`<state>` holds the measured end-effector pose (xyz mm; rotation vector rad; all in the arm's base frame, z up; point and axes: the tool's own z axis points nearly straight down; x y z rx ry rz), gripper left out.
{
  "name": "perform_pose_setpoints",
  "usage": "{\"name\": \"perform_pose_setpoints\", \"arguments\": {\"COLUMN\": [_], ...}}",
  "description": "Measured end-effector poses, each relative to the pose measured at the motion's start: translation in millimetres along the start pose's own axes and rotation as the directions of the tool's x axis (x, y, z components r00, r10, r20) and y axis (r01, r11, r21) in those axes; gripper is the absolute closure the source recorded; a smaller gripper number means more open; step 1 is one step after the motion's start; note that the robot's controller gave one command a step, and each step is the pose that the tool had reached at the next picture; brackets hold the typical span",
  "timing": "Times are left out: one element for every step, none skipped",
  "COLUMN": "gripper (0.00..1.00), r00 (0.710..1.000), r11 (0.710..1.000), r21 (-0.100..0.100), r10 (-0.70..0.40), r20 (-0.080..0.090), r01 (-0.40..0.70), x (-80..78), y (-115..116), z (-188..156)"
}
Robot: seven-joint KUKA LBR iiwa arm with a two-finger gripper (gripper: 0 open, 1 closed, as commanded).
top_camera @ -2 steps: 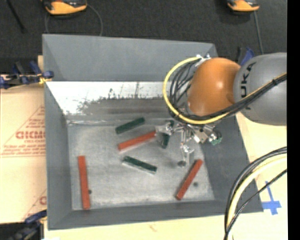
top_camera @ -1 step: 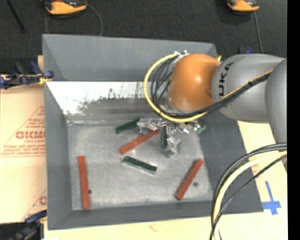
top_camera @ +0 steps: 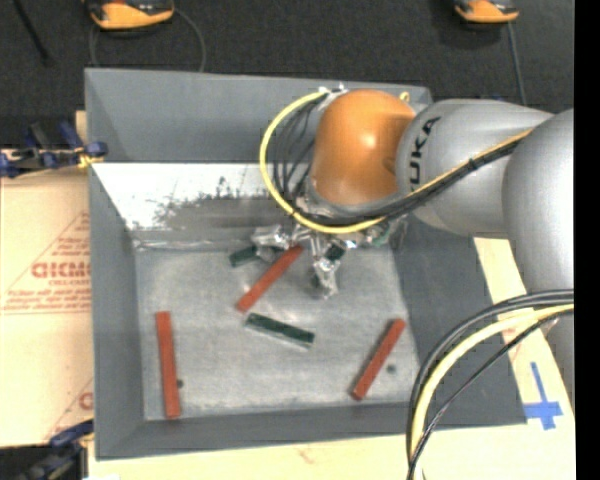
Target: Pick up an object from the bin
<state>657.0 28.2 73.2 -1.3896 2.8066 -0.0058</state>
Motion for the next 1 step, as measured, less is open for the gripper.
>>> {"name": "perform_pose_setpoints", "arguments": {"gripper": [1.00], "r00": [1.000], "r11": [1.000], "r21": [-0.002], "r10": [0.004], "r20": [0.000], "r01": [-0.004], "x": [0.6], "y": [0.1], "z": [0.2]}}
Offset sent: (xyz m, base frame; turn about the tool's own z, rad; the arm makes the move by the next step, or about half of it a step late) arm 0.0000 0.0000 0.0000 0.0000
